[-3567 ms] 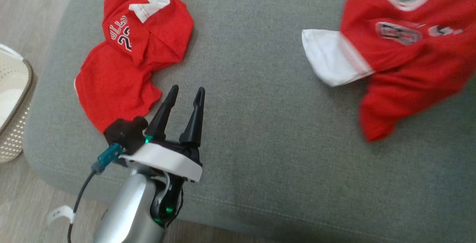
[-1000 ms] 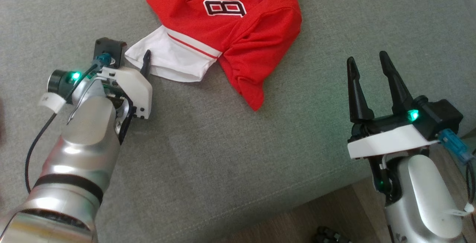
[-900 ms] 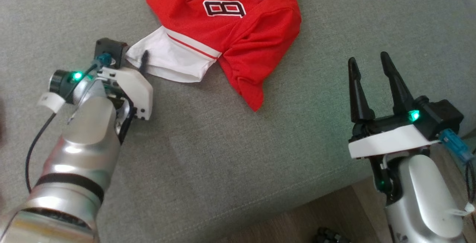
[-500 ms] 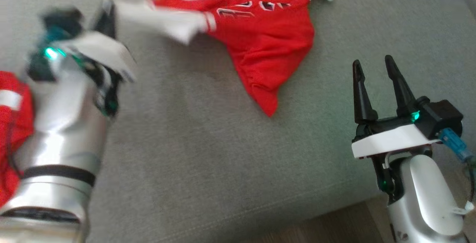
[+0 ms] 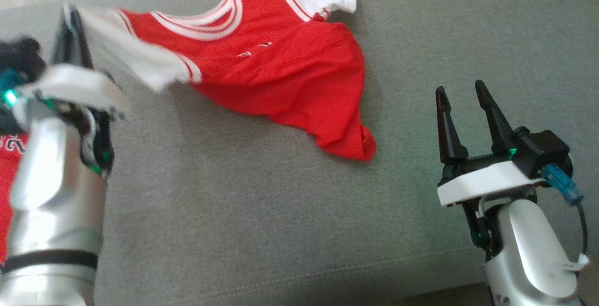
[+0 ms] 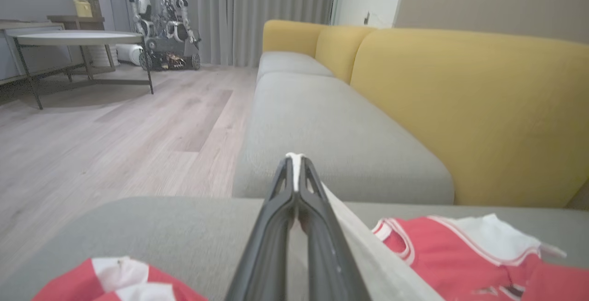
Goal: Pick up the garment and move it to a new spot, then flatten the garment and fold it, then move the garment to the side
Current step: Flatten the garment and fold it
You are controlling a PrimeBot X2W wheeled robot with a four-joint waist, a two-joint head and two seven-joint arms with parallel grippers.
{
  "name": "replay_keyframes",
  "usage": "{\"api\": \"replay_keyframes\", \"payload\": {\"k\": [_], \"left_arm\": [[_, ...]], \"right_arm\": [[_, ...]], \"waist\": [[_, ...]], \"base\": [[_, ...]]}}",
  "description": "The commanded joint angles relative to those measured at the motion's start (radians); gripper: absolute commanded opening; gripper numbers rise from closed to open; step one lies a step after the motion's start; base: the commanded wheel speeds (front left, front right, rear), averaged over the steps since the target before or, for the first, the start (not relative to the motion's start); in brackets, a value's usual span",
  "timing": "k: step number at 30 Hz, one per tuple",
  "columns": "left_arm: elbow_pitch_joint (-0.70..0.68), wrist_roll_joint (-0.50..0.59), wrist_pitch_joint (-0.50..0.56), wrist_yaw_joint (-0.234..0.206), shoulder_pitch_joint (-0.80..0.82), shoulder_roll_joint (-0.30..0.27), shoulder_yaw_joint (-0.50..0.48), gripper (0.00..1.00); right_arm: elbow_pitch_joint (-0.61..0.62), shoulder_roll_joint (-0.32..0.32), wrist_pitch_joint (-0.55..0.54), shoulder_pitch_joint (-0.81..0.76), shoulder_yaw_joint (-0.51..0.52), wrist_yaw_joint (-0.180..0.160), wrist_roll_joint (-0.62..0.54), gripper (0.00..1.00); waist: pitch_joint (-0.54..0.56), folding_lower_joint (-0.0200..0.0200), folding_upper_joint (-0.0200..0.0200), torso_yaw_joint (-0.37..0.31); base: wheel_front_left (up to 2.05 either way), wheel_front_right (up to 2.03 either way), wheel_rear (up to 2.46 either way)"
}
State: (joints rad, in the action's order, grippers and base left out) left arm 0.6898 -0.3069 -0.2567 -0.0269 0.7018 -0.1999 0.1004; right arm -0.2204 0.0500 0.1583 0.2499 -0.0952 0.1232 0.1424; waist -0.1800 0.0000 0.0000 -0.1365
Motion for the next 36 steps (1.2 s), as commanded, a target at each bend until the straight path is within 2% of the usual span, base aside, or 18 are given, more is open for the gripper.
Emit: {"api": "replay_keyframes", "payload": {"k": [1,2,3,4,10,19,28,36], "left_arm": [[0.008,0.014,-0.005,0.013,0.012,-0.034,-0.016,0.0],[0.032,0.016,-0.005,0.016,0.003,-0.03,-0.01,0.0],[0.056,0.017,-0.005,0.022,-0.006,-0.024,-0.002,0.39],[0.075,0.019,-0.005,0.025,-0.013,-0.017,0.005,1.0],[0.044,0.015,-0.005,0.038,-0.084,0.041,0.004,1.0],[-0.209,-0.03,-0.005,0.102,-0.3,0.139,-0.007,1.0],[-0.353,-0.101,-0.005,0.124,-0.413,0.149,0.085,1.0],[-0.385,-0.127,-0.005,0.116,-0.41,0.149,0.129,1.0]], "right_arm": [[0.021,0.0,0.008,0.011,-0.025,0.008,0.006,1.0],[0.016,0.0,0.009,0.011,-0.025,0.008,0.005,1.0],[0.011,0.0,0.01,0.011,-0.024,0.008,0.005,1.0],[0.006,0.0,0.01,0.011,-0.022,0.008,0.005,1.0],[-0.014,0.0,0.001,0.019,-0.003,0.008,-0.024,1.0],[-0.04,0.0,-0.06,0.045,0.114,0.008,-0.081,1.0],[-0.081,0.0,-0.131,0.135,0.26,0.008,-0.087,1.0],[-0.252,0.0,-0.209,0.305,0.376,0.008,-0.032,1.0]], "waist": [[0.006,0.0,0.0,0.011],[0.009,0.0,0.0,0.016],[0.011,0.0,0.0,0.02],[0.014,0.0,0.0,0.026],[0.03,0.0,0.0,0.075],[0.042,0.0,0.0,0.207],[0.011,0.0,0.0,0.303],[-0.057,0.0,0.0,0.355]], "base": [[0.0,0.0,0.0],[0.0,0.0,0.0],[0.0,0.0,0.0],[0.0,0.0,0.0],[0.0,0.0,0.0],[0.0,0.0,0.0],[0.0,0.0,0.0],[0.0,0.0,0.0]]}}
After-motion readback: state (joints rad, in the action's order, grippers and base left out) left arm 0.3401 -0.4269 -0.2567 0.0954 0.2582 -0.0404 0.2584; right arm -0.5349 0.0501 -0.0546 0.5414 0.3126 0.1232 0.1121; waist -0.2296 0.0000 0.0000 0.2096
